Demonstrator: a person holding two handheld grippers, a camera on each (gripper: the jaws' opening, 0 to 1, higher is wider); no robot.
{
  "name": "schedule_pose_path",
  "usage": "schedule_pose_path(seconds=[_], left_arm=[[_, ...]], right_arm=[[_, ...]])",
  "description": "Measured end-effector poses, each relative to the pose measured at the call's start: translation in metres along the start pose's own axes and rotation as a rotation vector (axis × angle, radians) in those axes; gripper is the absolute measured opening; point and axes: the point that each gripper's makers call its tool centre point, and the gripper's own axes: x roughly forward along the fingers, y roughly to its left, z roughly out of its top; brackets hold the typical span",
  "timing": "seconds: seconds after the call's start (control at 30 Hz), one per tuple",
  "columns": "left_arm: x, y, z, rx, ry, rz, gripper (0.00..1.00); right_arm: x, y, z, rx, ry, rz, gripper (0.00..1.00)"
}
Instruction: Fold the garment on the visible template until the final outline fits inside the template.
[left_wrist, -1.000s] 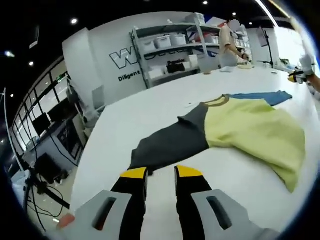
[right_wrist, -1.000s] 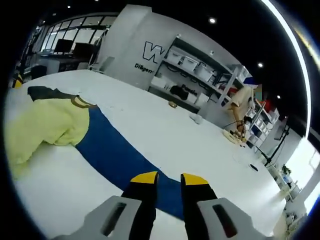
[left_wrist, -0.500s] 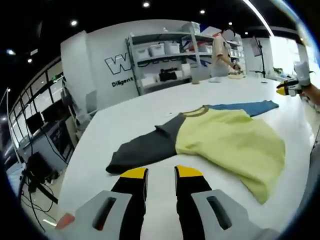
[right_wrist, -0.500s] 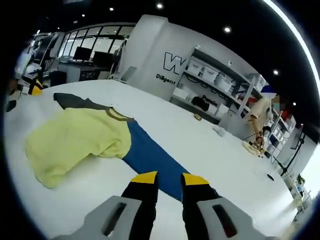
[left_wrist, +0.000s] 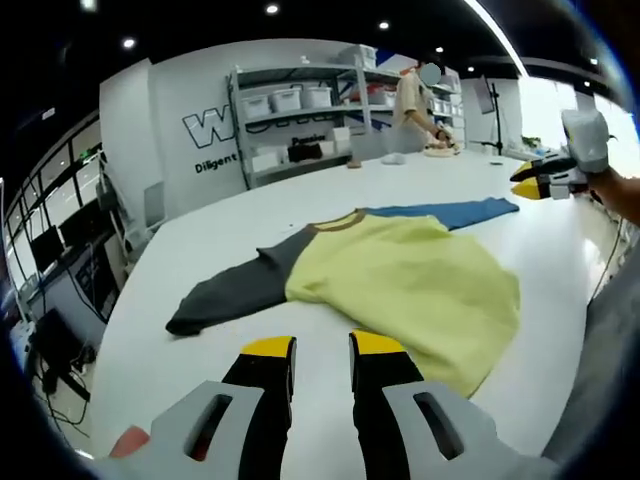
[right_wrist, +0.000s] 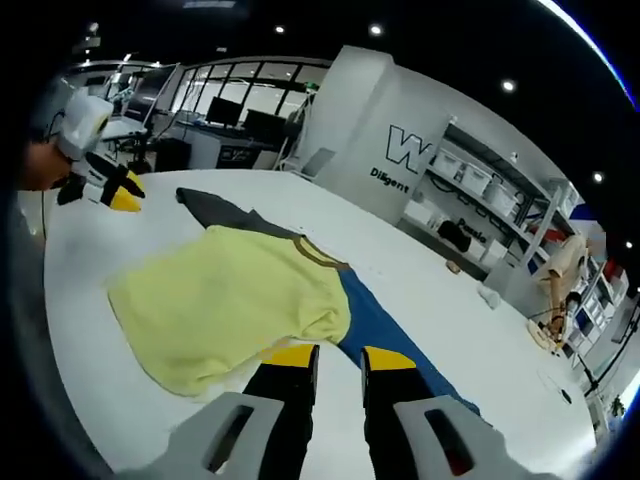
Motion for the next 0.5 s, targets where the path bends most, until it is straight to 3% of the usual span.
schedule_pose_path(seconds=[0.2, 0.37, 0.5], left_arm=[[-0.001, -0.043, -0.005, 0.038, 0.028, -0.113, 0.18], [0.000, -0.067, -0.016, 0.071, 0.077, -0.171, 0.18], [0.001, -0.074, -0.021, 0.094, 0.100, -0.189, 0.18]], right_arm=[[0.001, 0.038, 0.004, -0.025, 0.011, 0.114, 0.13], [0.001, 0.066, 0.000, -0.045, 0.034, 0.203, 0.13], [-0.001, 0.079, -0.006, -0.078, 0.060, 0.246, 0.13]])
